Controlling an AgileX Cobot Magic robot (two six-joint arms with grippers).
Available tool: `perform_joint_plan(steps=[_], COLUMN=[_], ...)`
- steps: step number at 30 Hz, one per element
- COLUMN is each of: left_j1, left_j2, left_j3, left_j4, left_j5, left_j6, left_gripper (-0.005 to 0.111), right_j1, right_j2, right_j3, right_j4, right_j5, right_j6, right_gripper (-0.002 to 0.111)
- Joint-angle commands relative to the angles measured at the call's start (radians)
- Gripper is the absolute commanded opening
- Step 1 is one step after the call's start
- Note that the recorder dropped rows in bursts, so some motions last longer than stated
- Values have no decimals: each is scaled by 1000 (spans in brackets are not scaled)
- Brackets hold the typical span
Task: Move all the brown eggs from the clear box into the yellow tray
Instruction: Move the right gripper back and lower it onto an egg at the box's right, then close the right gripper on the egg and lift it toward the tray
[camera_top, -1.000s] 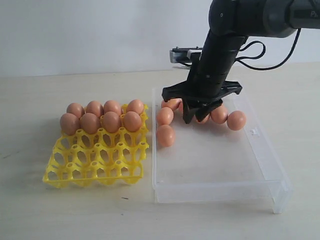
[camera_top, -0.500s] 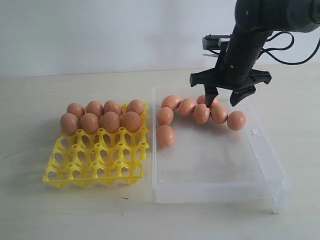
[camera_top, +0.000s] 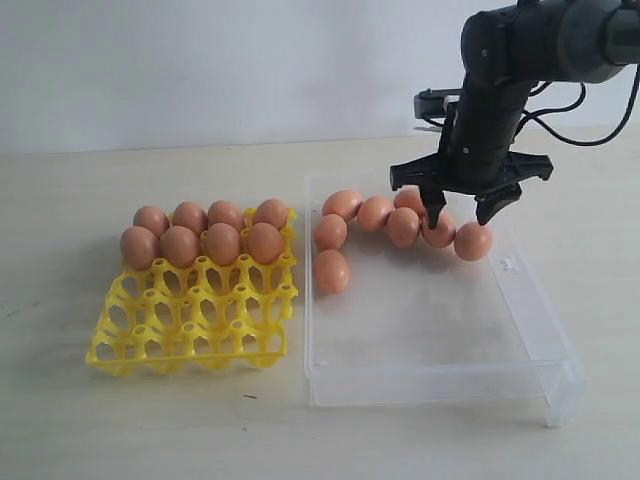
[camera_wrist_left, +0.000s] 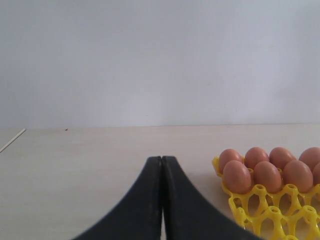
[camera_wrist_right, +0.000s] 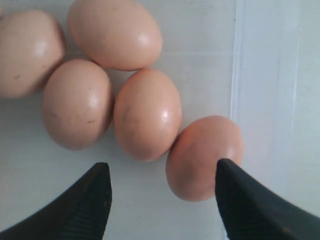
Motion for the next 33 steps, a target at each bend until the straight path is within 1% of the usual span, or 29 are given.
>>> perform_joint_plan(steps=[1,4,12,16,20,24,27,33], left_j1=[-3,-3,-3,-3,-3,-3,-3,-3], left_j2=[-6,-6,-6,-6,-6,-6,-6,-6], left_j3=[3,3,3,3,3,3,3,3], left_j4=[-7,-7,-7,-7,-7,-7,-7,-7], left_j5=[-2,-2,-2,-2,-2,-2,-2,-2], left_j6=[-4,-4,-4,-4,-4,-4,-4,-4], left_gripper=[0,0,0,0,0,0,0,0], right_j1=[-3,-3,-3,-3,-3,-3,-3,-3], right_j2=[25,34,37,41,55,72,78,91], right_j3=[-3,-3,-3,-3,-3,-3,-3,-3], right_j4=[-54,-70,-73,-73,-67,-20,5,-4], right_j5=[12,10,-109,-140,-142,-144,-146,-151], right_j6=[49,59,44,40,14,-40,-50,-50], right_gripper=[60,60,60,59,60,60,59,59])
